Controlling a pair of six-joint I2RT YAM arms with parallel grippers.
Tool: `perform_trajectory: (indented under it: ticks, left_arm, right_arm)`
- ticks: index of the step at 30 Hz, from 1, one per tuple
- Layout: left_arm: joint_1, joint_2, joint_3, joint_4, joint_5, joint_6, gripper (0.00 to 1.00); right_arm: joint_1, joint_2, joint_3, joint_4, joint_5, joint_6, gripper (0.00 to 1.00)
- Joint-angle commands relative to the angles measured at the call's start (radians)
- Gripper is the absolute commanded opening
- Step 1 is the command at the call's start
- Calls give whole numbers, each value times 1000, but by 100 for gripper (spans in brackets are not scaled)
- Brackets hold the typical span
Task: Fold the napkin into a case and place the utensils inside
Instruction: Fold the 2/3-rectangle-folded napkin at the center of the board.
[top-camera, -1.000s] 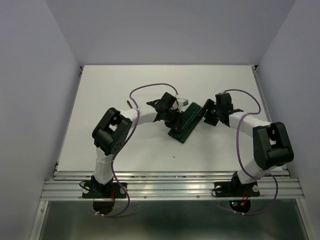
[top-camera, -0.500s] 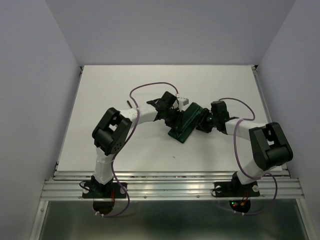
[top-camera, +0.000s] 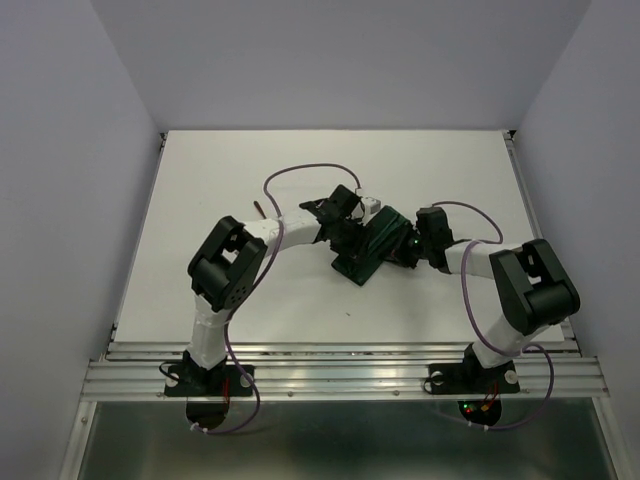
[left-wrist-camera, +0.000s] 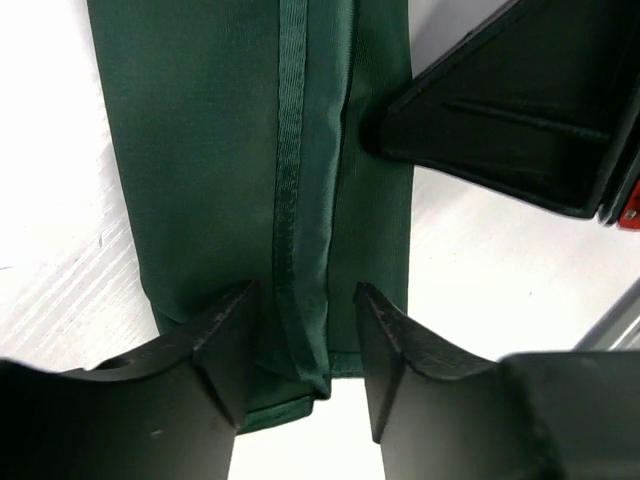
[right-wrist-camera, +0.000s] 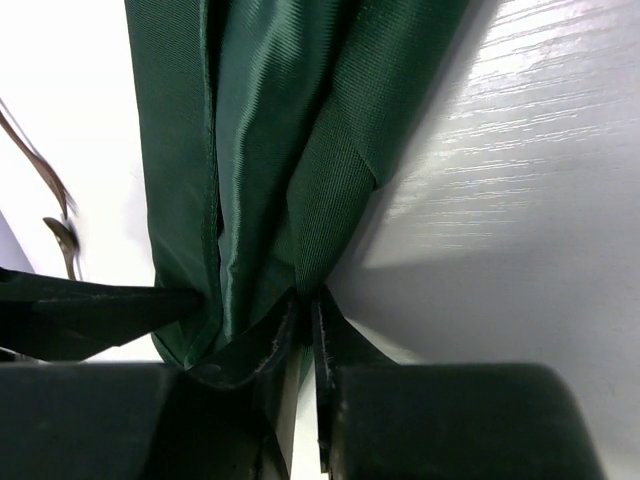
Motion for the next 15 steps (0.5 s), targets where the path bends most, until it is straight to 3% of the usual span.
perform_trajectory:
  ticks: [1, 9, 15]
  left_arm:
    - [-34, -38, 61, -21, -110, 17, 57]
    - [-83, -50, 81, -10, -294, 24, 60]
    - [-128, -43, 103, -5, -375, 49, 57]
  right_arm:
    - [8, 8, -13, 56, -5, 12, 12]
    - [8, 7, -12, 53, -6, 14, 12]
    - [8, 5, -12, 44, -5, 9, 12]
